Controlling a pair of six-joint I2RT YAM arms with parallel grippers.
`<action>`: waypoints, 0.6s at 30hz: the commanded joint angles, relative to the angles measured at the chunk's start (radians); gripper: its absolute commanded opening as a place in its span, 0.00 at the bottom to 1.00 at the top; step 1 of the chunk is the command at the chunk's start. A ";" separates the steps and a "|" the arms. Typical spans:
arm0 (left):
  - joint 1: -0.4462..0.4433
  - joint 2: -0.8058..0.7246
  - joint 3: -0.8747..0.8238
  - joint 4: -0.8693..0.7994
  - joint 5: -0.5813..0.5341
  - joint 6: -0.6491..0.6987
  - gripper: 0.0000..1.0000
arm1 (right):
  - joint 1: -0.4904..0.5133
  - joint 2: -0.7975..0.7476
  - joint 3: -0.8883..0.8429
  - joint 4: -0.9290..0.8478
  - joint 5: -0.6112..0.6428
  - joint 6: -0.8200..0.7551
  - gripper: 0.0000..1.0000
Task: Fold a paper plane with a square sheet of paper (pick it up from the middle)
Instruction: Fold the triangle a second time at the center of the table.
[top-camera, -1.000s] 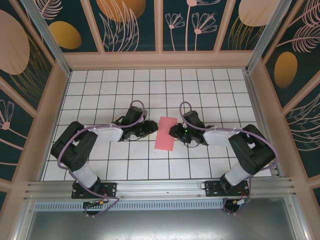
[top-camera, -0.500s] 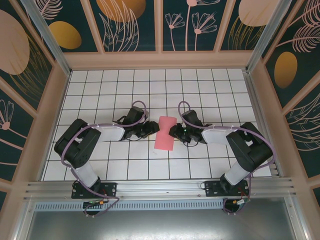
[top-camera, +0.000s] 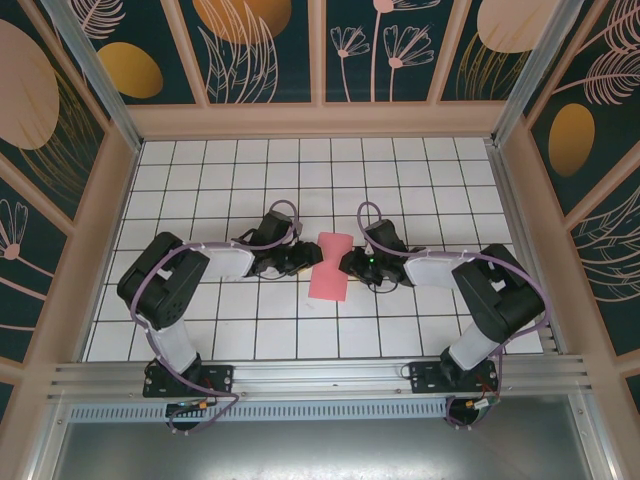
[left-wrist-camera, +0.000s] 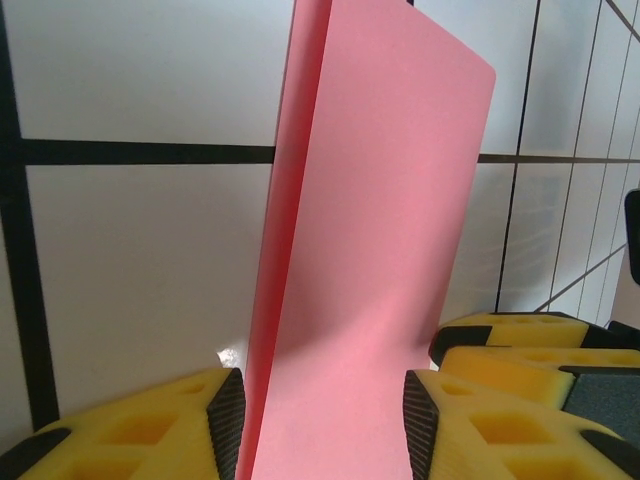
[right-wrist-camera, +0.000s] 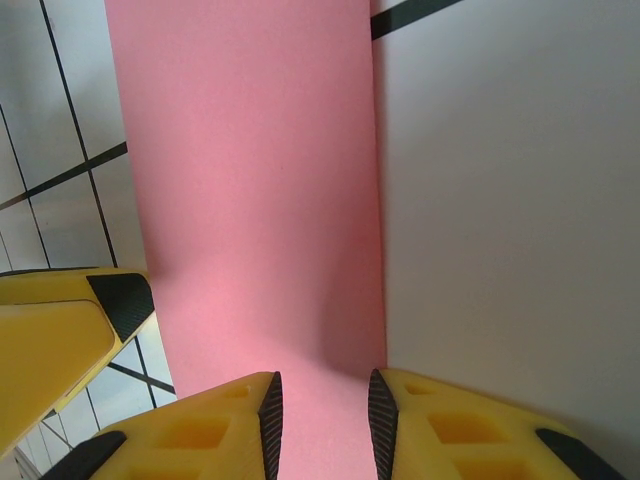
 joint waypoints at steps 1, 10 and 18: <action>0.007 0.028 0.021 -0.029 0.015 0.026 0.48 | -0.007 0.032 -0.017 -0.028 0.015 -0.025 0.33; 0.007 0.053 0.034 -0.022 0.058 0.040 0.45 | -0.006 0.043 -0.017 -0.024 0.013 -0.023 0.32; 0.007 0.049 0.039 -0.021 0.070 0.046 0.40 | -0.007 0.050 -0.017 -0.024 0.012 -0.024 0.32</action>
